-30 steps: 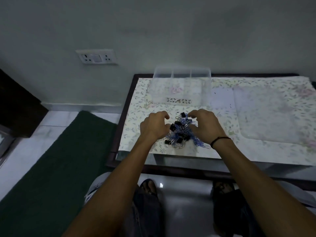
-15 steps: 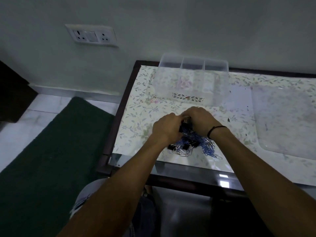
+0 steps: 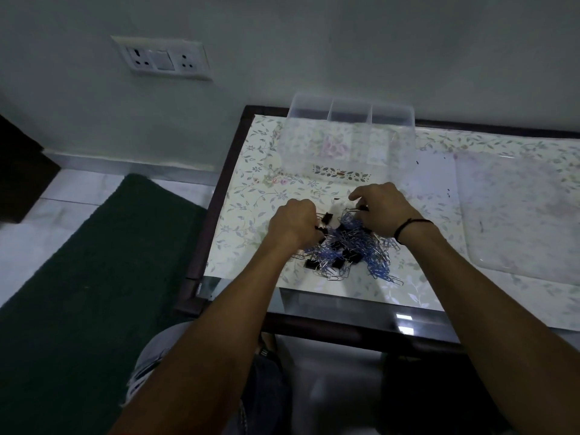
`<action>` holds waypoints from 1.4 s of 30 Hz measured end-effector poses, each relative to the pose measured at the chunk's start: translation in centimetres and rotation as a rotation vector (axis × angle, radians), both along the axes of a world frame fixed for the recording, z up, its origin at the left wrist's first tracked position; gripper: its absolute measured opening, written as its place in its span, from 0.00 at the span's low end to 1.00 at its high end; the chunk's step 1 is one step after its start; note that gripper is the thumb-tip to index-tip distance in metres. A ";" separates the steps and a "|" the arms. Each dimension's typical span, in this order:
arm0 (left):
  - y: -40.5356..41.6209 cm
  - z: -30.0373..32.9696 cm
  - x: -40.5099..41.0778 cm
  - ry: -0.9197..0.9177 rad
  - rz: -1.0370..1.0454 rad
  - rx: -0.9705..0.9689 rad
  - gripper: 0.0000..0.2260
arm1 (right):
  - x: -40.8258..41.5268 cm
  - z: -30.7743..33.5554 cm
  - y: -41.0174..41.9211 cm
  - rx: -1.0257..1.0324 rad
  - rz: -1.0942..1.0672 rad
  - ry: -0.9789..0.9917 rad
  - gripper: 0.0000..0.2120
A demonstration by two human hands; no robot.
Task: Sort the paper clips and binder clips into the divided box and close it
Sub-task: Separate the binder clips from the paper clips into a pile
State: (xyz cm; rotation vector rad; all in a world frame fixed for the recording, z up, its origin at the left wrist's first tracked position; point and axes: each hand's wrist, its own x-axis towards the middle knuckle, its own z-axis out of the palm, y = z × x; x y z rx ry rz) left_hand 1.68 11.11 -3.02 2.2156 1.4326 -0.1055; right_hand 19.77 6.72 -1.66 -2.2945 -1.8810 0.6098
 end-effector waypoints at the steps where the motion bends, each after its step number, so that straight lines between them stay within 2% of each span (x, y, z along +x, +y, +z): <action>1: 0.2 0.4 -0.2 -0.008 0.012 -0.003 0.11 | 0.1 0.2 -0.1 0.003 0.001 -0.007 0.19; 4: 0.9 1.8 -0.6 -0.059 0.033 0.015 0.10 | 0.2 0.6 -0.4 0.036 0.012 -0.022 0.16; 7: 1.4 3.2 -1.4 -0.108 0.045 -0.048 0.10 | -0.4 1.1 -0.7 0.058 0.022 -0.003 0.14; 14: 2.3 4.1 -5.9 -0.012 0.161 -0.019 0.11 | -5.8 2.2 0.3 0.114 -0.017 0.272 0.08; 18: 2.7 3.7 -8.8 0.074 0.240 0.013 0.11 | -9.8 0.7 1.1 0.031 0.025 0.363 0.08; 23: 2.7 3.1 -10.9 0.197 0.290 -0.015 0.18 | -13.1 -1.4 1.5 -0.052 0.009 0.416 0.11; 28: 2.6 2.9 -11.2 0.237 0.295 -0.031 0.15 | -12.6 -1.3 1.4 -0.086 0.034 0.469 0.16; 31: 2.5 2.9 -10.5 0.235 0.282 -0.019 0.16 | -11.1 -0.5 1.5 -0.055 0.081 0.380 0.18; 34: 2.2 2.9 -8.7 0.134 0.226 0.029 0.14 | -9.0 0.0 1.8 0.016 0.120 0.184 0.18; 37: 1.0 2.8 -6.0 0.036 0.111 -0.040 0.12 | -7.5 -0.4 1.7 0.008 0.154 -0.018 0.17; 42: -1.3 2.1 -2.7 0.081 -0.117 -0.077 0.11 | -6.5 -0.6 1.0 -0.093 0.163 -0.024 0.10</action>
